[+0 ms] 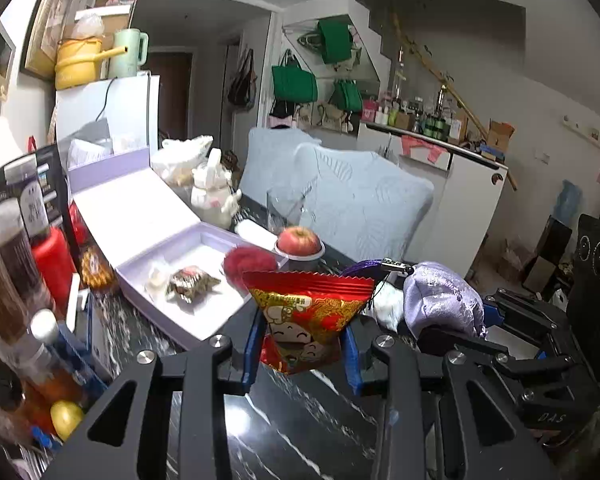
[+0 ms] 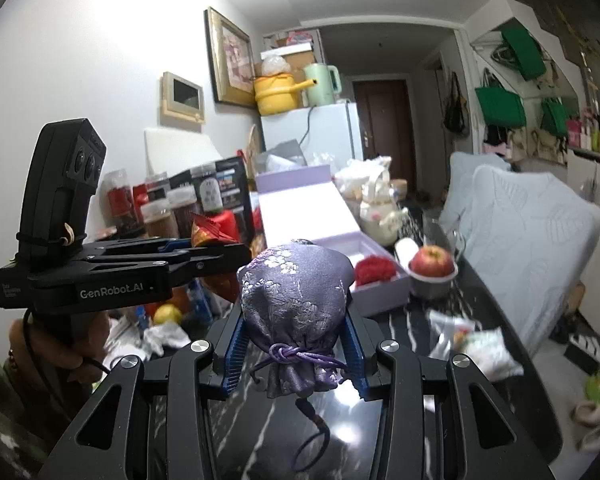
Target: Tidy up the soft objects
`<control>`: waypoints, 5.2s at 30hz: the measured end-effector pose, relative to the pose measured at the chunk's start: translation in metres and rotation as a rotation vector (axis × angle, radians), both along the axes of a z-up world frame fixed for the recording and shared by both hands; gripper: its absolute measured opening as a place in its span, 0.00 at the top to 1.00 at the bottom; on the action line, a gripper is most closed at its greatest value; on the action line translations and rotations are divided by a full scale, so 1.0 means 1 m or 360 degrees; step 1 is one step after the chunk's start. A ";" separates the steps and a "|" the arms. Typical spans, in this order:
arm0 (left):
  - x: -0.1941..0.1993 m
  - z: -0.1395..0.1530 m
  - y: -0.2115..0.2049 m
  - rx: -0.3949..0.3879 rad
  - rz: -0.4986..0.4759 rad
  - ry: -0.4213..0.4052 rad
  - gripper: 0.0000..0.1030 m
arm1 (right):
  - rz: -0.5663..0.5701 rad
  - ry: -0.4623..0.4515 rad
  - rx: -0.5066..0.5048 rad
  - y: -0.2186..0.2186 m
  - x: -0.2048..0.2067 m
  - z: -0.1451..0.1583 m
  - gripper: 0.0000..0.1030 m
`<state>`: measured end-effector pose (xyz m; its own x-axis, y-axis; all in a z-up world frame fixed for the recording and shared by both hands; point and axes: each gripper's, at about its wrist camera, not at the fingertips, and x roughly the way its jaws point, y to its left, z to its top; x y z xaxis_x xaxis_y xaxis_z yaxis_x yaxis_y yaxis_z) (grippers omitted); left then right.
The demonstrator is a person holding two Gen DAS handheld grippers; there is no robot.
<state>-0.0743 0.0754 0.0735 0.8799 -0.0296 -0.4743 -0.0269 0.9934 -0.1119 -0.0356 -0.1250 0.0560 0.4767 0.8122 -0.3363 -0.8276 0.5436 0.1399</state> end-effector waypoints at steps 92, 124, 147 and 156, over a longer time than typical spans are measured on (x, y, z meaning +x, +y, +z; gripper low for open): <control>0.281 -0.125 0.202 0.0000 0.0520 0.0780 0.68 | 0.0065 0.0455 -0.0575 0.249 0.295 -0.077 0.59; 0.308 -0.138 0.189 0.0131 0.0656 0.0925 0.43 | 0.0006 0.0485 -0.0662 0.245 0.300 -0.083 0.45; 0.237 -0.026 0.158 0.0168 0.0721 0.0579 0.43 | 0.0000 0.0298 -0.0410 0.203 0.247 0.007 0.45; 0.192 0.028 0.127 0.0218 0.0726 0.0371 0.41 | -0.0014 0.0128 -0.0318 0.169 0.205 0.051 0.45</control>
<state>0.1178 0.2020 0.1015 0.6596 0.4074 -0.6316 -0.4684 0.8800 0.0785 0.1698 0.0443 0.1070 0.4487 0.7215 -0.5274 -0.8130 0.5745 0.0943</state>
